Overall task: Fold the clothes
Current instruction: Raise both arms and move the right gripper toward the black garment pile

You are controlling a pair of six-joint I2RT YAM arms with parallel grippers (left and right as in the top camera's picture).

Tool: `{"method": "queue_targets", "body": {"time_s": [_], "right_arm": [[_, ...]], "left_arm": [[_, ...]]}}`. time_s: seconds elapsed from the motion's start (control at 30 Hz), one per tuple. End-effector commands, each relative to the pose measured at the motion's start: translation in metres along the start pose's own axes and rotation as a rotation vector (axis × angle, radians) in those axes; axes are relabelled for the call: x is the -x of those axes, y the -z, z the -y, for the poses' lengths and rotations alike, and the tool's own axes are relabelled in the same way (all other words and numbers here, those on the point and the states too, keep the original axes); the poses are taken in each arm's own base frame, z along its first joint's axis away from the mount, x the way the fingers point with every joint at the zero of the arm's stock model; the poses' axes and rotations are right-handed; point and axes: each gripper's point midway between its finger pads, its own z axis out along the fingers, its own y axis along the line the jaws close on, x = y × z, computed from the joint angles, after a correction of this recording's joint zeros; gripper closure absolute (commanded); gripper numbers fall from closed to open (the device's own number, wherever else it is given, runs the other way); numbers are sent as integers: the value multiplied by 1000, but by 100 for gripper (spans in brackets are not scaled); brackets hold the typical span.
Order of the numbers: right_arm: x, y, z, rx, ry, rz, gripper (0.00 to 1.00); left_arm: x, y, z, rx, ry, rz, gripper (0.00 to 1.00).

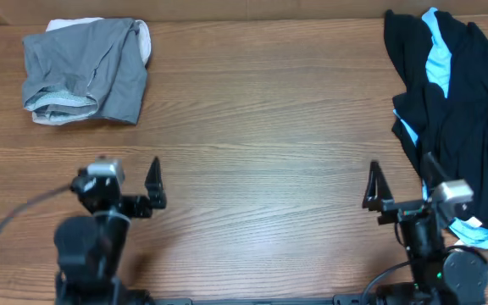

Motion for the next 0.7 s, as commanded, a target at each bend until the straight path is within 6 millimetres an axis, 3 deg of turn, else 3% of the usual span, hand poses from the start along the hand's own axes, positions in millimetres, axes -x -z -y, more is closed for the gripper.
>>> {"method": "queue_targets", "body": {"time_s": [0.0,0.17,0.3,0.53,0.67], "right_arm": [[33,-10,-1,-26,-1,-45,0],[42,-37,-1,-56,-7,-250,0],[30,-63,-1,-71,-17,-461,0],[-23,-109,3,-91,-41,-779,0],[-67,-129,11,-110,-47,-898,0]], "left_arm": [[33,-10,11,-49,-44,-83,0],[47,-26,10,-43,-75,-309,0],[42,-39,8,-36,-47,-500,0],[-1,-71,-1,-22,0,-786,0],[-37,-90,-5,-24,26,-921,0]]}}
